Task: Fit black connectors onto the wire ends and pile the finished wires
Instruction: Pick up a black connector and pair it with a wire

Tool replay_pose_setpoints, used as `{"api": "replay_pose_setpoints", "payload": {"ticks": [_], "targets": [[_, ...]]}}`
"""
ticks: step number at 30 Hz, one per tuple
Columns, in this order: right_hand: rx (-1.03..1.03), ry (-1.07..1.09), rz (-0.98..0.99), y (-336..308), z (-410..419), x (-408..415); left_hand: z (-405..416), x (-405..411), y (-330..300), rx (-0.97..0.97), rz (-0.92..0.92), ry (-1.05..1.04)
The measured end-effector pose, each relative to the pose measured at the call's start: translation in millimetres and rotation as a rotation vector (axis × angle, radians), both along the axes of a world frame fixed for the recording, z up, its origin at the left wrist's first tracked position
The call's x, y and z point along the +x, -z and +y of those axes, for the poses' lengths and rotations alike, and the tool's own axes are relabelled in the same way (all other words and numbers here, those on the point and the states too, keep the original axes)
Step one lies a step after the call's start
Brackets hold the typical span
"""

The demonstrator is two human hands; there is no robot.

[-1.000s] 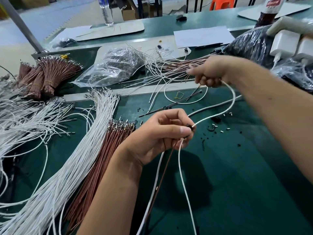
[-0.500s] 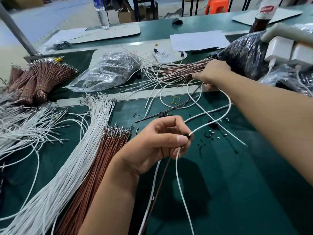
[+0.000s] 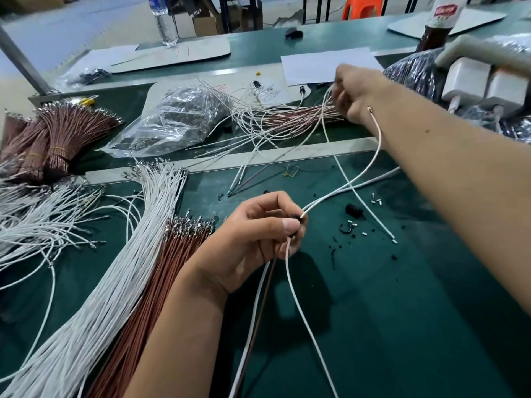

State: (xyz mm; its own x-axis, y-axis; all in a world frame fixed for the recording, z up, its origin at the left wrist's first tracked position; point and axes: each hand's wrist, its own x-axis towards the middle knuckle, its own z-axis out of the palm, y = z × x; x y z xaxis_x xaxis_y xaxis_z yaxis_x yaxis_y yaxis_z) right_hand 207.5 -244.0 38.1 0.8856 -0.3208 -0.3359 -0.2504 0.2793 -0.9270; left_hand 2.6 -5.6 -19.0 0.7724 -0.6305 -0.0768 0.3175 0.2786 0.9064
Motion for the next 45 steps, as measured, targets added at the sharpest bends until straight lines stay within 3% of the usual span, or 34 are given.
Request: {"api": "replay_pose_setpoints", "payload": {"ticks": [3,8,9,11,13,15,17,19,25,31,33,40,45], "targets": [[0.077,0.073,-0.123,-19.4,3.0,12.4,0.3,1.2,1.5,-0.007,-0.007,0.011],[-0.052,0.169,-0.019,-12.4,-0.8,22.3,2.6,2.2,2.9,-0.033,-0.001,0.009],[-0.19,0.188,0.01,-6.7,-1.7,20.1,2.7,2.6,3.1,-0.036,0.001,0.008],[-0.843,0.15,0.01,3.3,-0.5,15.6,2.9,3.3,3.7,-0.04,0.001,0.008],[-1.276,-0.144,-0.244,8.7,9.3,5.5,2.3,3.4,3.7,-0.037,0.004,0.019],[-1.402,-0.638,-0.46,11.5,29.1,-9.6,1.5,3.5,4.3,-0.027,0.001,0.029],[-1.534,-0.964,-0.512,18.7,51.2,-18.9,1.0,3.5,4.6,-0.02,-0.002,0.036],[-1.674,-1.069,-0.527,27.0,69.3,-21.4,0.7,3.7,5.2,-0.018,-0.005,0.033],[-2.003,-1.099,-0.477,22.4,75.0,-28.8,3.0,4.6,5.9,-0.014,-0.004,0.016],[-1.901,-0.824,-0.41,-35.6,60.9,-48.3,-0.6,4.9,8.6,0.023,-0.017,0.029],[-1.899,-0.814,-0.468,-53.7,73.7,-67.2,-2.3,4.5,7.7,0.044,-0.015,0.02],[-1.764,-1.064,-0.891,-61.1,171.3,-152.5,-6.1,0.3,7.7,0.135,-0.042,-0.03],[-1.661,-1.393,-0.842,-24.6,214.8,-188.2,0.4,-4.4,12.8,0.374,-0.16,-0.058]]}}
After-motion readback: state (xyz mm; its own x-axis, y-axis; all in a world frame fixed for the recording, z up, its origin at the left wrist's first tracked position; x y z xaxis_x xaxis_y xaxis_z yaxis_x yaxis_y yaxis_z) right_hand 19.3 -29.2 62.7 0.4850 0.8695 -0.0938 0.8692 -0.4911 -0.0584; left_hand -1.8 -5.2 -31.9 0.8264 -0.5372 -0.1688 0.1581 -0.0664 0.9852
